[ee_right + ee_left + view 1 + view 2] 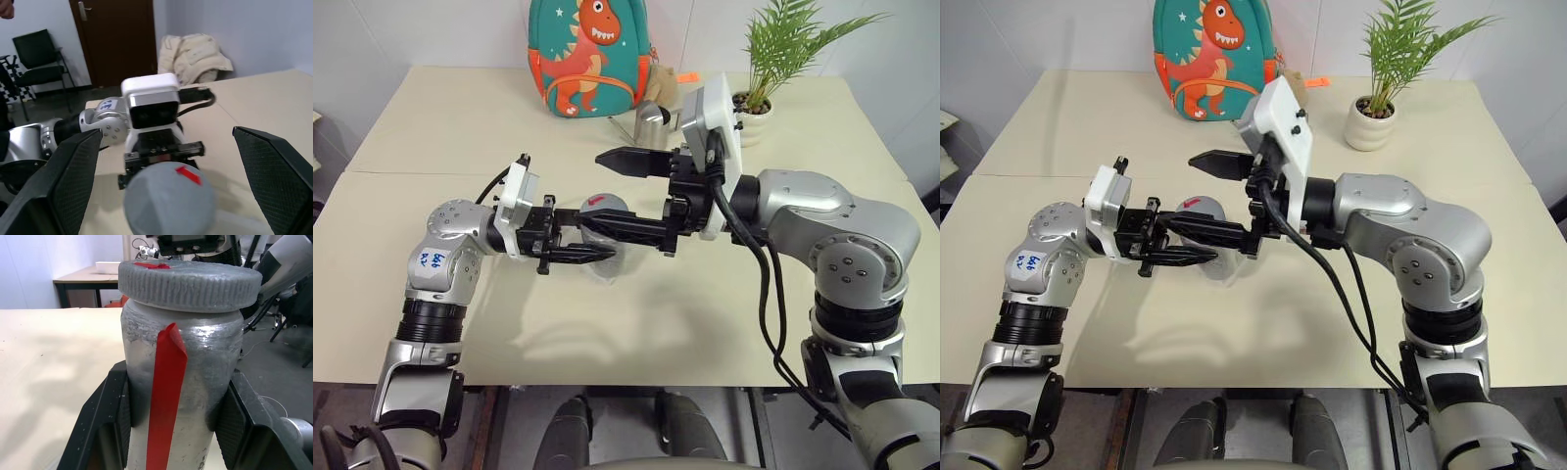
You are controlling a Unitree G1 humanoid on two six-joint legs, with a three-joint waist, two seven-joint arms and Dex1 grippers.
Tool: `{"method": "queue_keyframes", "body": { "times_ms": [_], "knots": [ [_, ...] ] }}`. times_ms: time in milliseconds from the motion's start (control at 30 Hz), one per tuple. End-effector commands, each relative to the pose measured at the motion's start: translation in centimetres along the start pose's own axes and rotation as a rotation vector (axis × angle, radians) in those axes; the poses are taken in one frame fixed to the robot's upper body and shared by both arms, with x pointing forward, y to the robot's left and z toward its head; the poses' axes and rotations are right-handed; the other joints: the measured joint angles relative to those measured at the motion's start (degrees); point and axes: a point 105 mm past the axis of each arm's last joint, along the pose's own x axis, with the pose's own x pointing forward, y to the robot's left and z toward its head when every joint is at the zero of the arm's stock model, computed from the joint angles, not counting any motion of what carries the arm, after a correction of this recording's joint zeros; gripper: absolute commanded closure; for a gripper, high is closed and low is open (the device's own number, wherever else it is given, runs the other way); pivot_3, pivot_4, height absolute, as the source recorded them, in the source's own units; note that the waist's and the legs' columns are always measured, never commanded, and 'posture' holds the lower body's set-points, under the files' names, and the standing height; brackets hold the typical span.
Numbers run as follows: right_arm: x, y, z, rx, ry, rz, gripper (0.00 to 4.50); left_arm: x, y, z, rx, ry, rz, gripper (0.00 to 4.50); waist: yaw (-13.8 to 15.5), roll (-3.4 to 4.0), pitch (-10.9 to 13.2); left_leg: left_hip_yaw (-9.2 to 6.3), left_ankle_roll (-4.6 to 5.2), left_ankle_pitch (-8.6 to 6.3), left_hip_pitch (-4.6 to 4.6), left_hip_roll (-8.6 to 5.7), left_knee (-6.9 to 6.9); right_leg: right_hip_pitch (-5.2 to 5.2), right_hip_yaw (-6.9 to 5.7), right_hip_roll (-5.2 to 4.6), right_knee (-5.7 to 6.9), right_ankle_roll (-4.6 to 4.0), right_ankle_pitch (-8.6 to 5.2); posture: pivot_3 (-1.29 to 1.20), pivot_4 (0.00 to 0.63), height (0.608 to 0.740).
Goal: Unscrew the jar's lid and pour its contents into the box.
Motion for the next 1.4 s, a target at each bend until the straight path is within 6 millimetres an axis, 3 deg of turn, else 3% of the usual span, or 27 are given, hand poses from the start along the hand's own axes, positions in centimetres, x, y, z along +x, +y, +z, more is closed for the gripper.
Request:
{"method": "queue_keyframes", "body": {
  "times_ms": [33, 200, 567, 1400],
  "knots": [
    [0.3, 0.2, 0.7, -0.027, -0.017, -0.004, 0.02, 0.2, 0.2, 1.2, 0.061, -0.005, -0.017, 2.65, 0.0, 0.00, 0.0, 0.00, 0.00, 0.00, 0.00, 0.00, 0.00, 0.00, 0.00, 0.00, 0.00, 0.00, 0.00, 0.00, 0.150, 0.740],
    [0.8, -0.1, -0.6, -0.029, 0.023, -0.026, 0.02, 0.2, 0.2, 1.1, 0.059, -0.004, -0.013, 2.65, -0.1, 0.00, 0.0, 0.00, 0.00, 0.00, 0.01, 0.00, 0.00, 0.00, 0.00, 0.01, 0.00, 0.00, 0.00, 0.00, 0.150, 0.740],
    [0.9, -1.0, -1.4, -0.049, 0.060, -0.077, 0.02, 0.2, 0.2, 1.1, 0.058, -0.008, -0.016, 2.65, 0.0, 0.00, 0.0, 0.00, 0.00, 0.00, 0.00, 0.00, 0.00, -0.01, 0.00, 0.01, 0.00, 0.00, 0.00, 0.00, 0.150, 0.740],
    [-2.1, -1.8, -1.2, -0.092, 0.123, -0.145, 0.02, 0.3, 0.3, 1.0, 0.051, -0.008, -0.020, 2.65, 0.0, 0.00, 0.0, 0.00, 0.00, 0.00, 0.00, 0.00, 0.00, -0.01, 0.00, 0.01, 0.00, 0.00, 0.00, 0.00, 0.150, 0.740]
  ]
}}
